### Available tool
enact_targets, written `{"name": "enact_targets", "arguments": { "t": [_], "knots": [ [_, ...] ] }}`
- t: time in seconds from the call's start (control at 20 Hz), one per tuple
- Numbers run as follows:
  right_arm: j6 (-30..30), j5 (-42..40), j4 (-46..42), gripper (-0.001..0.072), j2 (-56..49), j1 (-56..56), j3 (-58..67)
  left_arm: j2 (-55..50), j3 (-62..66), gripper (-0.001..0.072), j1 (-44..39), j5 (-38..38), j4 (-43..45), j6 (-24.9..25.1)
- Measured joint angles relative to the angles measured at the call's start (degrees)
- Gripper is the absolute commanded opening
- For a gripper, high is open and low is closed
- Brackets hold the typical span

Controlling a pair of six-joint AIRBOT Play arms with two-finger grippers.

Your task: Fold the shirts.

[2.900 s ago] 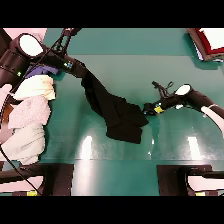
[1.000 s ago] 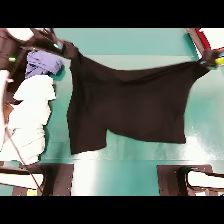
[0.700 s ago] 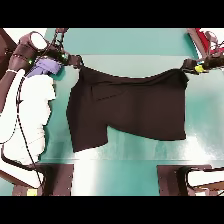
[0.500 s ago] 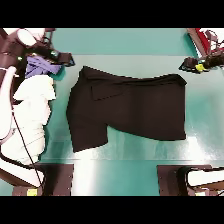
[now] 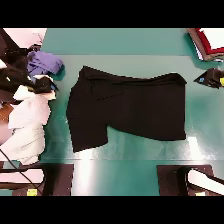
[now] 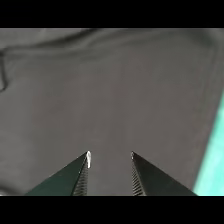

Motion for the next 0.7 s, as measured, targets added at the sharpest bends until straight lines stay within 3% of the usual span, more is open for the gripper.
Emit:
{"name": "enact_targets", "arguments": {
  "t": [0.25, 0.5, 0.7],
  "knots": [
    [-0.37, 1.25, 2.25, 0.0303, 6.03, -1.86, -7.65, 2.08, -15.69, 0.0506, -0.07, 7.52, -3.43, 3.82],
    [-0.48, 2.25, 2.91, 0.0303, 7.76, -2.27, -9.66, 2.49, -20.81, 0.047, -5.31, 11.89, -5.46, 5.64],
    [-0.48, 4.07, 2.71, 0.0303, 8.04, -3.61, -10.05, 2.45, -21.73, 0.0021, -7.87, 13.14, -4.35, 5.31]
  ]
}}
